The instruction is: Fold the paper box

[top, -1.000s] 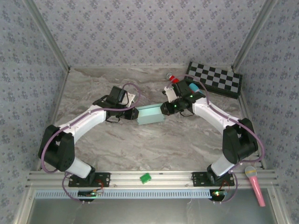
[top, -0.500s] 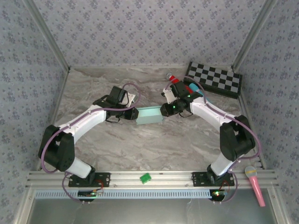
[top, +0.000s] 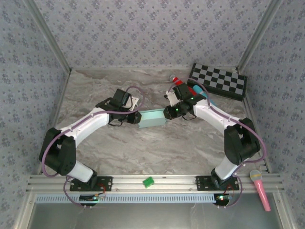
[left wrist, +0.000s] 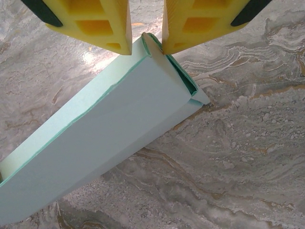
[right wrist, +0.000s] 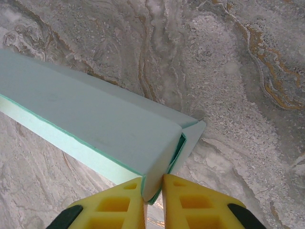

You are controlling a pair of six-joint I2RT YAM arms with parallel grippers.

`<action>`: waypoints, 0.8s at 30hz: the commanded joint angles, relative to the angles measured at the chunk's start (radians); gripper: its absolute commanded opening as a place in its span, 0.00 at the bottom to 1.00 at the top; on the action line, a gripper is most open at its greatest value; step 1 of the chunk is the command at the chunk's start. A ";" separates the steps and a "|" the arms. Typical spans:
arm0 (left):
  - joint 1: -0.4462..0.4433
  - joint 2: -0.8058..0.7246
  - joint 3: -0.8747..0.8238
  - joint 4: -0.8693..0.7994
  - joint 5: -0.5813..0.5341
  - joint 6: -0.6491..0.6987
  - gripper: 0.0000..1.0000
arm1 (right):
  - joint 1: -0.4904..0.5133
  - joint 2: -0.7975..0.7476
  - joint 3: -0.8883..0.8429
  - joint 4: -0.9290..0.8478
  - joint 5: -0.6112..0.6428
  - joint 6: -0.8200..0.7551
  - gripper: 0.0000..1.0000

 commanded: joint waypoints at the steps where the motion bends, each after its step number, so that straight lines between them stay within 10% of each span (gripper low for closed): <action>1: -0.009 0.010 0.035 -0.019 -0.006 0.014 0.23 | 0.013 -0.012 0.009 -0.035 0.012 -0.009 0.20; 24: -0.018 0.020 0.051 -0.038 -0.021 0.032 0.23 | -0.005 -0.073 -0.031 0.059 0.074 0.048 0.28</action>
